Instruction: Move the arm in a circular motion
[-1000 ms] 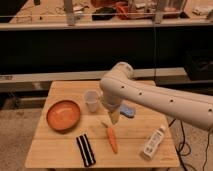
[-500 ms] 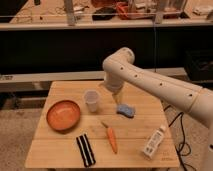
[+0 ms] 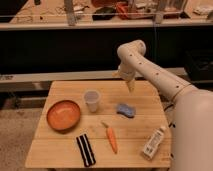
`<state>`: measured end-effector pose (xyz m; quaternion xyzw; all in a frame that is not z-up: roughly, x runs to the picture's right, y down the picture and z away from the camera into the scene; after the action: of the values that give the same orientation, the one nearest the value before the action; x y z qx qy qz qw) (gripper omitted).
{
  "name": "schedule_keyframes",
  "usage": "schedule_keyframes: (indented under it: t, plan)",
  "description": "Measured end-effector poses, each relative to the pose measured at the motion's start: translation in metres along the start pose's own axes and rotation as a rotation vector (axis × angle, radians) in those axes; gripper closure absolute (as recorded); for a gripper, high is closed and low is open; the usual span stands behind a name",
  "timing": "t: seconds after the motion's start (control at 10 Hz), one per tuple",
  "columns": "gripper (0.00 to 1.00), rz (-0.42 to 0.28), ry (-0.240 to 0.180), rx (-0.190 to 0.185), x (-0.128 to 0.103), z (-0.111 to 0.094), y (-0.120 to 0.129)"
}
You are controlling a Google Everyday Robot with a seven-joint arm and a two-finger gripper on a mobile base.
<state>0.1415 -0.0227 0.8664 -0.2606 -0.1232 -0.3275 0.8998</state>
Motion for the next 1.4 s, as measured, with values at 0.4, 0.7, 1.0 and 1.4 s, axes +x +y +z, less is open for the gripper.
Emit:
schedule_keyframes:
  t: [0.4,0.7,1.0,1.4]
  plan:
    - [0.2,0.149,0.014,-0.051,0.053,0.008,0.073]
    - [0.2,0.233,0.032,-0.063,0.039,0.0,0.144]
    - [0.2,0.314,0.046,-0.049,0.002,-0.013,0.21]
    - [0.2,0.333,0.054,-0.017,-0.057,-0.033,0.242]
